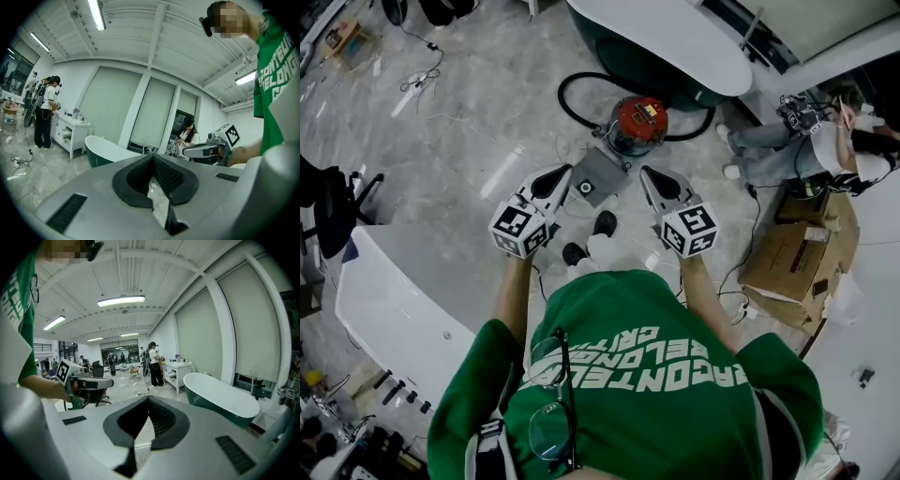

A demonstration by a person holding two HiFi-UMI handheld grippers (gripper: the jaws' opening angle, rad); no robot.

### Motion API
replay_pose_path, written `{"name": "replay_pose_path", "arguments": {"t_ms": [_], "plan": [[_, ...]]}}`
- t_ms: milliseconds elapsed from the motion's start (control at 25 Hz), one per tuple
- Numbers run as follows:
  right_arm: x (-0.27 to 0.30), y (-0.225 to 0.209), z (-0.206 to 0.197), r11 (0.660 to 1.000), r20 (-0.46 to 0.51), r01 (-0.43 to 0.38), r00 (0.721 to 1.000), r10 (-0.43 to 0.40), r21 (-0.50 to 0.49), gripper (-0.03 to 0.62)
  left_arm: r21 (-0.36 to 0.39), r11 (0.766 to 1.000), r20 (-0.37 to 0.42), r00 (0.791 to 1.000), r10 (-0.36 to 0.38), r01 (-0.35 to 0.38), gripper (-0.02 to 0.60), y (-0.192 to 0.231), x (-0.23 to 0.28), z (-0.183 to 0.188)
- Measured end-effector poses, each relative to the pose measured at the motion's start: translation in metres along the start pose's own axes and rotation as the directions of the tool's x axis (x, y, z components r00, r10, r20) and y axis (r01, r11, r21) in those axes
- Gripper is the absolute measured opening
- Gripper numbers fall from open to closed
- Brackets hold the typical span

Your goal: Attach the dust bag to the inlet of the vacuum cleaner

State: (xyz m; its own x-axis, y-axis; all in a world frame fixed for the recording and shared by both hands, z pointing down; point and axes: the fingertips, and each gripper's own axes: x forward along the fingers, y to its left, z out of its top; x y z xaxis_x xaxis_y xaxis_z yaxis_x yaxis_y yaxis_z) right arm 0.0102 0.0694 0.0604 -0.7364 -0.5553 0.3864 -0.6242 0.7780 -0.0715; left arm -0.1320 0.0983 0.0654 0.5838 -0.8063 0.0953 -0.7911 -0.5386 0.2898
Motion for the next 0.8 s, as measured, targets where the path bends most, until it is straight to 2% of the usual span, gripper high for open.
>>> {"name": "replay_pose_path", "arguments": {"t_ms": [360, 800], "plan": [[0.023, -0.047, 0.003, 0.998, 0.019, 0.025, 0.999, -0.026, 0.061, 0.008, 0.017, 1.000, -0.055, 0.998, -0.007, 0.008, 0.003, 0.021, 0.043, 0.004], [0.032, -0.102, 0.001, 0.994, 0.023, 0.044, 0.999, -0.046, 0.099, 0.008, 0.047, 0.999, -0.086, 0.996, -0.018, 0.022, 0.003, 0.031, 0.099, 0.015]]}}
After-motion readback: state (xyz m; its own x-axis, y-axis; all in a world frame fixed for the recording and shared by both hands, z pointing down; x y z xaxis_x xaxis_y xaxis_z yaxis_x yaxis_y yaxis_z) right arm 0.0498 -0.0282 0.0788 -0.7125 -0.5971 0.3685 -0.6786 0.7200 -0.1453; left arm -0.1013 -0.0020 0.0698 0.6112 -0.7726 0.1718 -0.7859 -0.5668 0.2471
